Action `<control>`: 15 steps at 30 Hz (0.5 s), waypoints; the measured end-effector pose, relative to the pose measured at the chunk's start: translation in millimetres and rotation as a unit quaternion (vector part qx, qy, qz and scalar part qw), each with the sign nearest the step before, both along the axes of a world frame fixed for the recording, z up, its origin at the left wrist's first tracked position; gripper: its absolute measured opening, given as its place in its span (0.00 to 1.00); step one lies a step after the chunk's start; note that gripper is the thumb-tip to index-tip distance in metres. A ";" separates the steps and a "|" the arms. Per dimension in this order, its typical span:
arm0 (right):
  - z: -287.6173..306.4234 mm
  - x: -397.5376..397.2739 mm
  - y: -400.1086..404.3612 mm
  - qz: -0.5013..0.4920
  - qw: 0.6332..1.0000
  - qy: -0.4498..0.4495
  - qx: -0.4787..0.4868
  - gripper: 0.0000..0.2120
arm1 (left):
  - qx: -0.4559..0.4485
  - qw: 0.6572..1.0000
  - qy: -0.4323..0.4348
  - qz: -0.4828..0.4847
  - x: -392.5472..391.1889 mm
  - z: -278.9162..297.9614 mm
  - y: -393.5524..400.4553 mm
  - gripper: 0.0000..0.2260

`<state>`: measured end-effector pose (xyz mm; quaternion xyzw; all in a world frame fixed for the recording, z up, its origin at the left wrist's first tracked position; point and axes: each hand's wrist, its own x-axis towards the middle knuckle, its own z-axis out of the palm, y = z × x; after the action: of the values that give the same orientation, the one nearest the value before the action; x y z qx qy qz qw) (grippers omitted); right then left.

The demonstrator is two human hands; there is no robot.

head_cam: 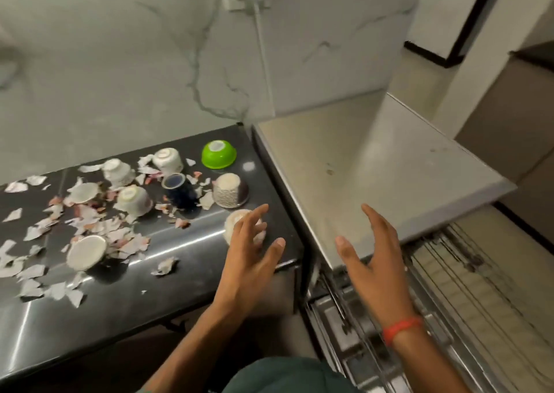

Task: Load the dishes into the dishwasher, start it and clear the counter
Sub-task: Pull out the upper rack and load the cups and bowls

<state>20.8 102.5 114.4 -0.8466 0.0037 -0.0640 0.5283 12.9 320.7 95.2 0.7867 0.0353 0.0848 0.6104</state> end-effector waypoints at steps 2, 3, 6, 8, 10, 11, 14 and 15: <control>1.4 16.3 32.2 0.031 0.999 -0.006 -0.012 0.29 | -0.015 0.999 -0.002 0.033 6.6 1.5 35.7 0.24; 0.6 24.4 48.7 0.044 0.999 -0.009 -0.019 0.28 | -0.017 0.999 -0.003 0.051 9.4 1.1 53.9 0.24; -2.4 45.7 93.1 0.079 0.996 -0.006 -0.032 0.29 | -0.011 0.995 0.002 0.097 16.1 -2.1 103.3 0.25; -5.2 58.6 124.1 0.104 0.994 -0.006 -0.045 0.29 | -0.004 0.991 0.017 0.131 19.1 -7.1 136.7 0.26; -6.7 67.9 150.7 0.128 0.991 -0.005 -0.048 0.30 | 0.001 0.987 0.028 0.158 22.6 -12.0 165.5 0.27; -7.2 71.4 164.8 0.141 0.989 -0.002 -0.045 0.30 | 0.009 0.985 0.029 0.168 24.7 -13.9 180.8 0.27; -7.1 75.0 196.1 0.173 0.984 0.007 -0.041 0.30 | 0.067 0.979 0.039 0.190 36.9 -15.7 218.2 0.29; -6.1 74.6 203.8 0.180 0.982 0.008 -0.045 0.30 | 0.092 0.975 0.047 0.197 42.4 -14.9 229.6 0.29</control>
<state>95.4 306.3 108.3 -0.8570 -0.1480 0.0389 0.4921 55.3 550.3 80.4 0.8202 0.2105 0.1689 0.5045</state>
